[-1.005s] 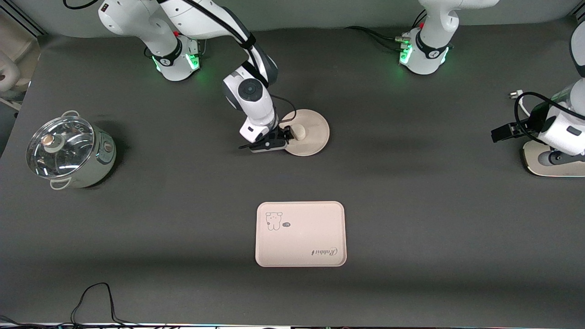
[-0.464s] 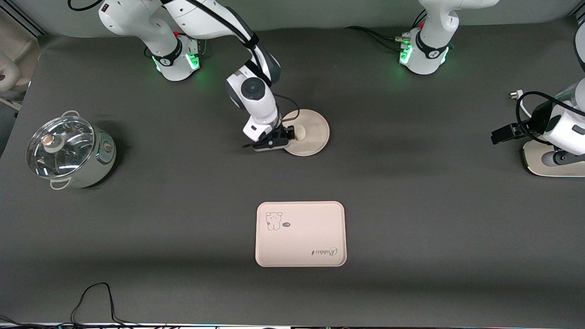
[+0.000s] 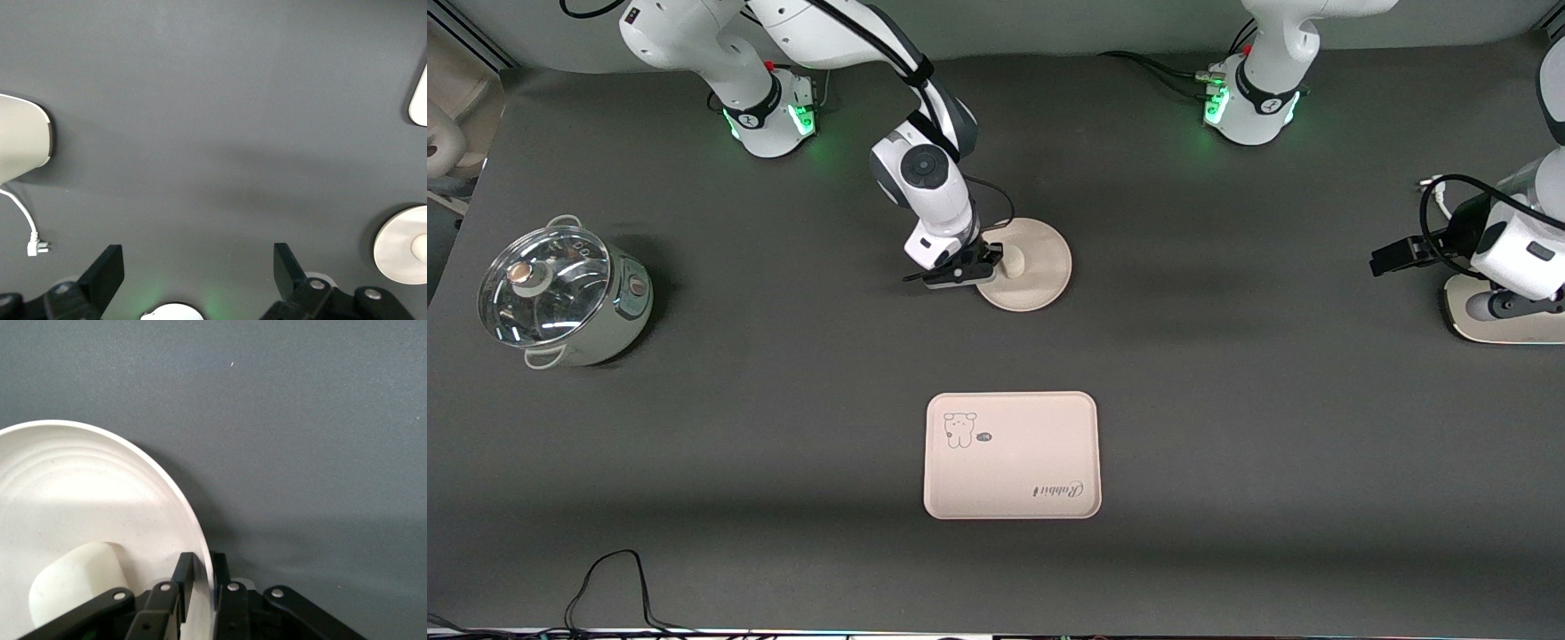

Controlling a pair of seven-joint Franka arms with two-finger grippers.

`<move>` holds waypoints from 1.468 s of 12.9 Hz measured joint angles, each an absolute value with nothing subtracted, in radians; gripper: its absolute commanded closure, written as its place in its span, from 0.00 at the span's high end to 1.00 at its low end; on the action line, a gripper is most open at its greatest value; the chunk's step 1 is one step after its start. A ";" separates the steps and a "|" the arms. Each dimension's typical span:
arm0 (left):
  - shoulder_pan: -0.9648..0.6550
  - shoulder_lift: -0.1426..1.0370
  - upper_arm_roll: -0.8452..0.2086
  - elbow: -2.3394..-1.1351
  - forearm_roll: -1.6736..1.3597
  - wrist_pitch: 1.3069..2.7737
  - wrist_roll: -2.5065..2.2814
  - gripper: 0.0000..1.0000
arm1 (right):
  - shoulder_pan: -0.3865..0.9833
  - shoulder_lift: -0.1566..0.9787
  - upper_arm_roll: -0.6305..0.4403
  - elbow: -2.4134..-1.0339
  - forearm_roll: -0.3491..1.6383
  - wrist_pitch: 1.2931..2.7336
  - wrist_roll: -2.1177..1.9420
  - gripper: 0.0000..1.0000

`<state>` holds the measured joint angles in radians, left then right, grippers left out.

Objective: Place bun in plate and plate on tray
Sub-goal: 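Grip the plate rim with the right gripper and lift it, then carry the plate with the right gripper onto the cream tray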

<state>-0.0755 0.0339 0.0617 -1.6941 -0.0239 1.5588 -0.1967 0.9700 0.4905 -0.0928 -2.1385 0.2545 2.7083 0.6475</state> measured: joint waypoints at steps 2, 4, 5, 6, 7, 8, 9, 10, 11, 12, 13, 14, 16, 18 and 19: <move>-0.076 0.024 0.059 -1.694 -0.027 1.547 -0.197 1.00 | 0.970 0.490 -0.101 -2.109 0.285 2.655 0.648 0.00; -0.075 0.014 0.061 -1.691 -0.027 1.536 -0.197 1.00 | 0.956 0.479 -0.107 -2.084 0.308 2.640 0.648 0.00; -0.074 0.009 0.062 -1.690 -0.027 1.525 -0.197 1.00 | 0.942 0.467 -0.108 -2.075 0.310 2.620 0.647 0.00; -0.073 0.002 0.065 -1.689 -0.027 1.523 -0.196 1.00 | 0.930 0.457 -0.108 -2.063 0.310 2.588 0.647 0.00; -0.072 -0.007 0.068 -1.688 -0.027 1.523 -0.197 1.00 | 0.920 0.451 -0.109 -2.043 0.310 2.546 0.647 0.00; -0.072 -0.019 0.069 -1.687 -0.027 1.523 -0.196 1.00 | 0.909 0.448 -0.110 -2.017 0.312 2.508 0.647 0.00; -0.072 -0.031 0.070 -1.685 -0.027 1.525 -0.196 1.00 | 0.899 0.448 -0.110 -1.990 0.317 2.477 0.647 0.00; -0.072 -0.040 0.069 -1.683 -0.027 1.533 -0.196 1.00 | 0.890 0.448 -0.111 -1.967 0.325 2.460 0.645 0.00; -0.073 -0.045 0.067 -1.682 -0.027 1.547 -0.196 1.00 | 0.878 0.448 -0.111 -1.950 0.334 2.452 0.640 0.00; -0.073 -0.045 0.062 -1.685 -0.027 1.566 -0.196 1.00 | 0.868 0.447 -0.111 -1.939 0.346 2.449 0.629 0.00; -0.074 -0.044 0.055 -1.702 -0.027 1.601 -0.197 1.00 | 0.862 0.445 -0.111 -1.931 0.362 2.448 0.618 0.00; -0.074 -0.042 0.050 -1.730 -0.027 1.650 -0.197 1.00 | 0.860 0.441 -0.111 -1.922 0.385 2.447 0.608 0.00; -0.074 -0.035 0.047 -1.773 -0.026 1.724 -0.197 1.00 | 0.858 0.434 -0.111 -1.892 0.417 2.447 0.600 0.00; -0.074 -0.020 0.047 -1.785 -0.021 1.756 -0.197 1.00 | 0.836 0.432 -0.113 -1.852 0.423 2.448 0.597 0.00; -0.075 -0.015 0.046 -1.785 -0.007 1.760 -0.197 1.00 | 0.806 0.431 -0.114 -1.826 0.426 2.448 0.583 0.00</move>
